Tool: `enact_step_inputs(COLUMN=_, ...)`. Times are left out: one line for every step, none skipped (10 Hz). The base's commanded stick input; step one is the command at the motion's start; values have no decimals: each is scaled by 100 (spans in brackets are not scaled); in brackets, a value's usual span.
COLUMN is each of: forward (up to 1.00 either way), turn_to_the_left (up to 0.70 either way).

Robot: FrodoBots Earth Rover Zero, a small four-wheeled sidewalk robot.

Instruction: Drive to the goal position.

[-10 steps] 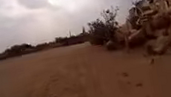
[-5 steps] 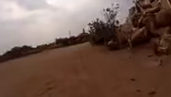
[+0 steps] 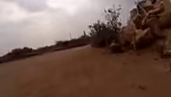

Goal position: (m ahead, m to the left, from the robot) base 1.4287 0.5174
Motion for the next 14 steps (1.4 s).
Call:
enact_step_inputs(forward=50, turn_to_the_left=0)
enact_step_inputs(forward=50, turn_to_the_left=0)
enact_step_inputs(forward=50, turn_to_the_left=0)
enact_step_inputs(forward=50, turn_to_the_left=0)
enact_step_inputs(forward=50, turn_to_the_left=0)
enact_step_inputs(forward=50, turn_to_the_left=0)
enact_step_inputs(forward=50, turn_to_the_left=0)
enact_step_inputs(forward=50, turn_to_the_left=0)
enact_step_inputs(forward=50, turn_to_the_left=0)
enact_step_inputs(forward=50, turn_to_the_left=0)
enact_step_inputs(forward=50, turn_to_the_left=0)
enact_step_inputs(forward=50, turn_to_the_left=0)
enact_step_inputs(forward=50, turn_to_the_left=0)
enact_step_inputs(forward=50, turn_to_the_left=0)
